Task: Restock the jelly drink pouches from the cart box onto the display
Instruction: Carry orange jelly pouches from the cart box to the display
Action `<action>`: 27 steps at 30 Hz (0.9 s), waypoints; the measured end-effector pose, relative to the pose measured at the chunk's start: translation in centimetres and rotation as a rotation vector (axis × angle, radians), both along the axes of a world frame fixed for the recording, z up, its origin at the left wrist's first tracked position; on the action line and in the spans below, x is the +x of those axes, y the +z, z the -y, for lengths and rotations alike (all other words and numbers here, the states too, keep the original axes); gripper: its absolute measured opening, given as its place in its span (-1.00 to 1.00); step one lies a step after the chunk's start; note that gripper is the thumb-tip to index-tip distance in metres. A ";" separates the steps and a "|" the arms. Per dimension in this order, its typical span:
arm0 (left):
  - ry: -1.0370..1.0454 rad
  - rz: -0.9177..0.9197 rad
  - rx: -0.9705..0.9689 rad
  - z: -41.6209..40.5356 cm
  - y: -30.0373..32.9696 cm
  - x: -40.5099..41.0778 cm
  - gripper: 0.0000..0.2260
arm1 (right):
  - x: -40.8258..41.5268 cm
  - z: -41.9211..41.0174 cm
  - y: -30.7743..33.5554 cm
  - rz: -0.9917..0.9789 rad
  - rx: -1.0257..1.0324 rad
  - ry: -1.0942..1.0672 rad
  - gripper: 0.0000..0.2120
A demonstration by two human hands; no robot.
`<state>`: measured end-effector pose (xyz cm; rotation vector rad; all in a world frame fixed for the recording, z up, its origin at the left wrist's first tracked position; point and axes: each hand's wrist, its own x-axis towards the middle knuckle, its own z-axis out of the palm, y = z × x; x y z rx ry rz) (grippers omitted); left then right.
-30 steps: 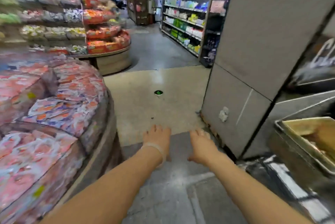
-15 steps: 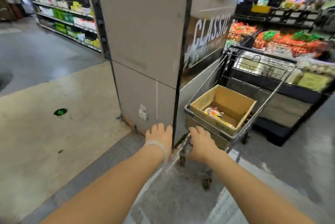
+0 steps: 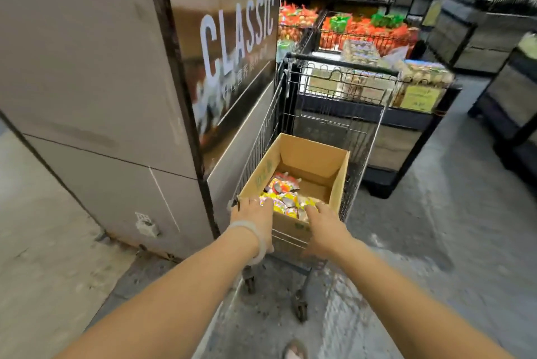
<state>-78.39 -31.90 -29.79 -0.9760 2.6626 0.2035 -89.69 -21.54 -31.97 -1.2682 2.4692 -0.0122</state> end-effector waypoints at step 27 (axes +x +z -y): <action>0.058 0.276 0.365 26.7 -22.0 -32.0 -0.41 | -29.2 23.7 -23.0 0.414 0.250 -0.190 -0.31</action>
